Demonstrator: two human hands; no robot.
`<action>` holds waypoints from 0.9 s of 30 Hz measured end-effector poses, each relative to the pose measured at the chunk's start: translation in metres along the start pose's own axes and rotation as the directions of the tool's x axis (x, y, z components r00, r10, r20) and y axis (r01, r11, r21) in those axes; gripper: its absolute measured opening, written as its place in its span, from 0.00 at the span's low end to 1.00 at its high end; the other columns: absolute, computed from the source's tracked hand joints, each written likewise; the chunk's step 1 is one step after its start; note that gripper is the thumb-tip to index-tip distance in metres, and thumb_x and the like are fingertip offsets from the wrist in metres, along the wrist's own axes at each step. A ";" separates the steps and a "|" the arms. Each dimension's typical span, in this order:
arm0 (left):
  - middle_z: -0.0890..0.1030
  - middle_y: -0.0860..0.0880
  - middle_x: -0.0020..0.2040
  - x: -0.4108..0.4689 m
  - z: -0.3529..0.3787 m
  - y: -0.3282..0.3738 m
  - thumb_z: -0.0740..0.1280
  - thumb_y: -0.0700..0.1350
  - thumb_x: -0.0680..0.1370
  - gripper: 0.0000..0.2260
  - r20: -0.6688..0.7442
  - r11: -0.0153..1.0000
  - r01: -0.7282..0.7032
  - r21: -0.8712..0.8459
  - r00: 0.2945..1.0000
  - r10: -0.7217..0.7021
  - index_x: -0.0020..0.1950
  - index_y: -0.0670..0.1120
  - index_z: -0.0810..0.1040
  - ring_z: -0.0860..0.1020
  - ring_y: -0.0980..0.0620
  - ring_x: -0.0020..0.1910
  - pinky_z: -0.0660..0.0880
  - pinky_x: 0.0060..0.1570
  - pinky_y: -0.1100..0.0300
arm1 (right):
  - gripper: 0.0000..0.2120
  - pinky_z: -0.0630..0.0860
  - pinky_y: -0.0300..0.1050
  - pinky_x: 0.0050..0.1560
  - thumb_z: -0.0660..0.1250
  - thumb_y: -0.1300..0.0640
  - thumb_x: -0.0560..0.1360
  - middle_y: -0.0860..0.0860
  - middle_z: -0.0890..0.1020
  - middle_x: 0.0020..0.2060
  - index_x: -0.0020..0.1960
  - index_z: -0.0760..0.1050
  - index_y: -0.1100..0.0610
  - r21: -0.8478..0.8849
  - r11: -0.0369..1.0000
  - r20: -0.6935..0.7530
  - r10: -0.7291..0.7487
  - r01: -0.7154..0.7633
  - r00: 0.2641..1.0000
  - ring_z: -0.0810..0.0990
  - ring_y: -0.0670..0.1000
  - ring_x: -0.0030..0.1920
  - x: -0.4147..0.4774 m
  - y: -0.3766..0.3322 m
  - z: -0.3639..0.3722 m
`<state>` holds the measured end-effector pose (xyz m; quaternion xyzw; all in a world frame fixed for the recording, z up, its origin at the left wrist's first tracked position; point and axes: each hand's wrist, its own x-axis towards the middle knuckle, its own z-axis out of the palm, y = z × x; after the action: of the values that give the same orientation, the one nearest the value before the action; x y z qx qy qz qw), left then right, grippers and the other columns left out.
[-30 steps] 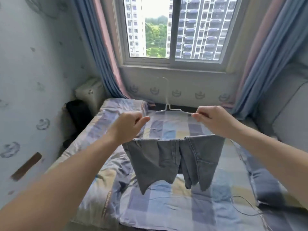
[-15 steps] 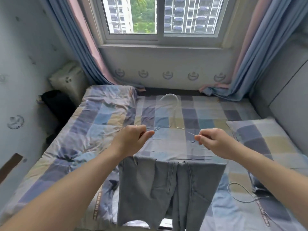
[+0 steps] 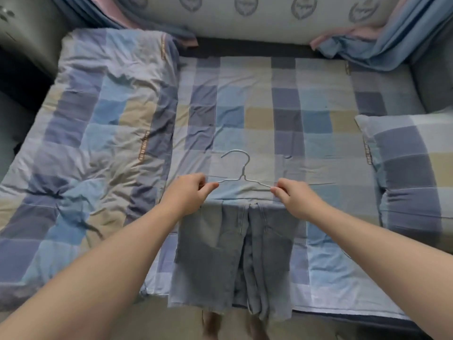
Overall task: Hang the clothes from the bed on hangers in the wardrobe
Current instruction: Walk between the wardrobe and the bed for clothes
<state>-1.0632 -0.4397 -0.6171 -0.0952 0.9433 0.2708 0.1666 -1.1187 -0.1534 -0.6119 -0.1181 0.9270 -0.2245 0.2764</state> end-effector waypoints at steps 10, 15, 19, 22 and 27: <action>0.74 0.49 0.42 0.180 0.110 -0.066 0.62 0.57 0.82 0.15 -0.106 0.998 -0.060 -0.004 0.993 0.059 0.43 0.46 0.71 0.75 0.43 0.47 0.71 0.47 0.48 | 0.08 0.72 0.54 0.51 0.59 0.51 0.81 0.54 0.79 0.45 0.45 0.73 0.51 -0.132 0.988 -0.189 0.049 -0.075 0.981 0.76 0.61 0.51 0.184 0.080 0.083; 0.78 0.46 0.47 0.261 0.157 -0.086 0.59 0.57 0.83 0.14 -0.231 0.985 -0.006 0.171 0.972 0.046 0.46 0.49 0.71 0.75 0.39 0.53 0.64 0.46 0.51 | 0.11 0.69 0.51 0.49 0.61 0.51 0.81 0.56 0.77 0.51 0.53 0.81 0.54 -0.206 0.969 -0.362 0.053 -0.135 0.931 0.75 0.62 0.54 0.274 0.111 0.113; 0.77 0.46 0.63 0.294 0.194 -0.100 0.58 0.58 0.83 0.15 -0.252 0.967 0.127 0.221 0.965 -0.069 0.62 0.50 0.74 0.70 0.41 0.65 0.64 0.56 0.49 | 0.18 0.68 0.52 0.64 0.61 0.58 0.80 0.59 0.75 0.65 0.70 0.71 0.57 -0.011 0.996 -0.310 0.077 -0.085 0.948 0.72 0.60 0.65 0.317 0.126 0.144; 0.68 0.47 0.75 0.284 0.214 -0.113 0.59 0.59 0.82 0.23 -0.195 0.970 0.165 0.181 0.972 -0.129 0.75 0.51 0.66 0.61 0.44 0.75 0.59 0.69 0.47 | 0.29 0.58 0.52 0.75 0.63 0.56 0.80 0.55 0.61 0.76 0.78 0.57 0.54 0.095 0.994 -0.159 0.068 -0.053 0.985 0.61 0.55 0.75 0.304 0.135 0.175; 0.59 0.47 0.81 0.226 0.223 -0.111 0.57 0.62 0.80 0.28 -0.088 0.973 0.094 0.212 0.993 -0.077 0.78 0.54 0.61 0.53 0.44 0.79 0.54 0.75 0.45 | 0.31 0.54 0.59 0.76 0.59 0.46 0.80 0.50 0.54 0.79 0.79 0.50 0.46 0.002 0.995 -0.052 0.100 -0.101 0.994 0.51 0.52 0.78 0.248 0.127 0.185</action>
<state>-1.1845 -0.4317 -0.9307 -0.1277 0.9680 0.1555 0.1497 -1.2289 -0.1929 -0.9247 -0.0655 0.9386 -0.2130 0.2632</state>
